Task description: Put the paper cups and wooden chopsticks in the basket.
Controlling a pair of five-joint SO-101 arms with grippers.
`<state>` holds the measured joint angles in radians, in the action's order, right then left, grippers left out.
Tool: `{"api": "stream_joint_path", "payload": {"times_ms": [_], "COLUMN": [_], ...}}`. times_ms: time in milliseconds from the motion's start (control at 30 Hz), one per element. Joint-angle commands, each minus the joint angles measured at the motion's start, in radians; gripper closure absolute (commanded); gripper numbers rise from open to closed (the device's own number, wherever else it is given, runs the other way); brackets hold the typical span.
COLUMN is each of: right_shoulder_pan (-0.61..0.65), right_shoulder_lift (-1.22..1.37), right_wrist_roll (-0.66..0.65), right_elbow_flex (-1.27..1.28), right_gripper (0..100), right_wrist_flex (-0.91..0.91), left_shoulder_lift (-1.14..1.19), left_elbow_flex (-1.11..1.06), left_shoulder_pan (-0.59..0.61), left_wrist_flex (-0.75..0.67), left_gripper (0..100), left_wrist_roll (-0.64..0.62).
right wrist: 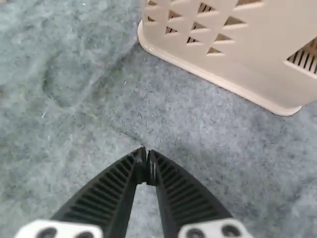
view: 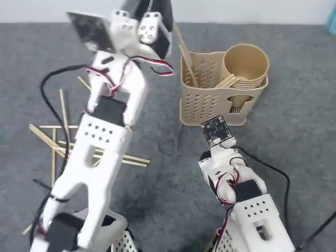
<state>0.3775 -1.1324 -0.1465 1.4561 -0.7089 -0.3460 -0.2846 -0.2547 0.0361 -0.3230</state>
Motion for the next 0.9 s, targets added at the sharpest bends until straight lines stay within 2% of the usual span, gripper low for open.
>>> {"api": "stream_joint_path", "payload": {"times_ms": [0,200,433,567,700,867], "right_shoulder_pan": [0.004,0.005,0.005,0.005,0.005,0.002], "right_shoulder_lift": [-0.021,-0.013,-0.012,-0.012,-0.012,-0.012], "right_wrist_roll": [-0.018,-0.023,-0.023,-0.023,-0.023,-0.021], "right_elbow_flex": [-0.006,-0.006,-0.006,-0.006,-0.006,-0.005], "right_gripper": [98.7,98.7,98.7,98.7,98.7,98.7], "right_wrist_flex": [0.016,0.016,0.016,0.016,0.016,0.015], "left_shoulder_lift": [0.009,0.003,-0.198,-0.384,-0.46,-0.456], "left_elbow_flex": [-0.071,-0.147,-0.133,-0.125,-0.128,-0.168], "left_shoulder_pan": [-0.014,-0.006,-0.003,0.072,0.232,0.571], "left_wrist_flex": [-0.069,-0.038,0.199,0.417,0.606,0.743], "left_gripper": [98,82,84,89,89,90], "left_wrist_roll": [0.008,0.005,0.005,0.002,0.0,-0.044]}}
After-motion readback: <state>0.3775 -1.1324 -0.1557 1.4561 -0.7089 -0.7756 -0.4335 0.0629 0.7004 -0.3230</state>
